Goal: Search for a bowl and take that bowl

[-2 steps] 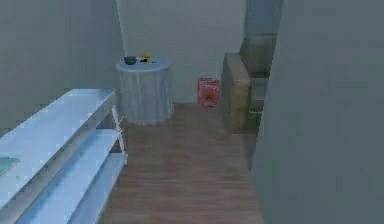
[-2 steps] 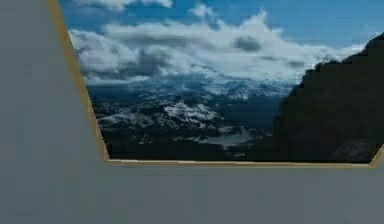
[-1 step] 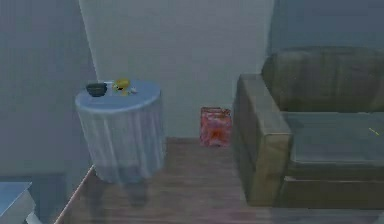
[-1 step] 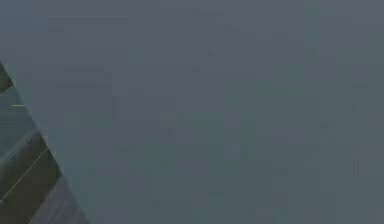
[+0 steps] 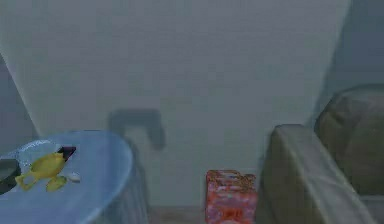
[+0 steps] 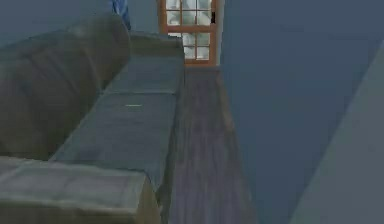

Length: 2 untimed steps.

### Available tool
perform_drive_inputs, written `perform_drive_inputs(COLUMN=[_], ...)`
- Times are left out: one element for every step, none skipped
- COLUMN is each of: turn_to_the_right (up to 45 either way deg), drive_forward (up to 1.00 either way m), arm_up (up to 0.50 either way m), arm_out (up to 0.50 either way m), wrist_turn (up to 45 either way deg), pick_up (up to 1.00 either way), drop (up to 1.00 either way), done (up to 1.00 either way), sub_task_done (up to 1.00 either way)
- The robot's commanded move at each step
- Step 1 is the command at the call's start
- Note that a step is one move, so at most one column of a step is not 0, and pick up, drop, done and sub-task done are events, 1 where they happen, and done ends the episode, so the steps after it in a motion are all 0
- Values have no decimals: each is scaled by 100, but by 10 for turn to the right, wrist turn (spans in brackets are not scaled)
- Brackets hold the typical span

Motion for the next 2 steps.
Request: perform_drive_inputs(turn_to_the_right=[-450, -450], drive_forward=[0, 0], arm_up=[0, 0], arm_out=[0, 0], wrist_turn=[0, 0], pick_up=[0, 0], drop=[0, 0], done=[0, 0], sub_task_done=[0, 0])
